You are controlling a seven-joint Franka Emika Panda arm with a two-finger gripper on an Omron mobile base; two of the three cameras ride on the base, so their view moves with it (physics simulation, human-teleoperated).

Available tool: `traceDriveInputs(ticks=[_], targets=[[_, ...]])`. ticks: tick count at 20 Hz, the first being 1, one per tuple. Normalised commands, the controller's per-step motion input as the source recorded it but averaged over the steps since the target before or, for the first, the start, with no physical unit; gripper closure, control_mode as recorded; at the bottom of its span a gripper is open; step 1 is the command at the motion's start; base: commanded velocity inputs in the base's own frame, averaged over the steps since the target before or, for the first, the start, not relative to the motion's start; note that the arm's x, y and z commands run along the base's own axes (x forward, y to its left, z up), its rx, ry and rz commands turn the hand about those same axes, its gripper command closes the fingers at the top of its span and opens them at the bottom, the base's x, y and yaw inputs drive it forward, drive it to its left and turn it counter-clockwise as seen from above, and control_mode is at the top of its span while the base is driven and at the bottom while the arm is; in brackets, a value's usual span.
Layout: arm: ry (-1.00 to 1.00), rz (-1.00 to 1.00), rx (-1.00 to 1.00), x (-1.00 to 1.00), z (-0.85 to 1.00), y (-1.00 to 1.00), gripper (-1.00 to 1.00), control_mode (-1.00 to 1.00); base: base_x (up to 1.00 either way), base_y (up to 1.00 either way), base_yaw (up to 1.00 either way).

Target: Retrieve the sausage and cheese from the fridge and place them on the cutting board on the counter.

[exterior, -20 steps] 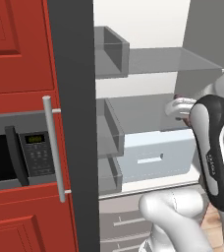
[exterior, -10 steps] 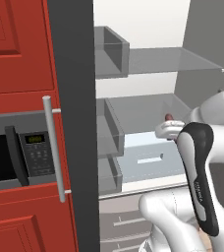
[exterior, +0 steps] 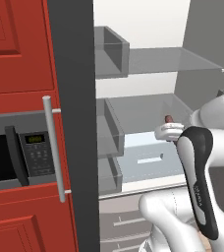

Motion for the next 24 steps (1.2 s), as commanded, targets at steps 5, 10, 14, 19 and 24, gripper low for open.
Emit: traceDriveInputs(ticks=[5,10,14,19,24], targets=[[0.00,0.00,0.00,0.00,0.00,0.00,1.00,1.00,0.00,0.00,0.00],[0.00,0.00,0.00,0.00,0.00,0.00,1.00,1.00,0.00,0.00,0.00],[0.00,0.00,0.00,0.00,0.00,0.00,1.00,1.00,-0.09,0.00,0.00],[0.00,0.00,0.00,0.00,0.00,0.00,1.00,1.00,-0.89,-0.27,0.00],[0.00,0.00,0.00,0.00,0.00,0.00,1.00,1.00,-0.81,-0.25,-0.03]])
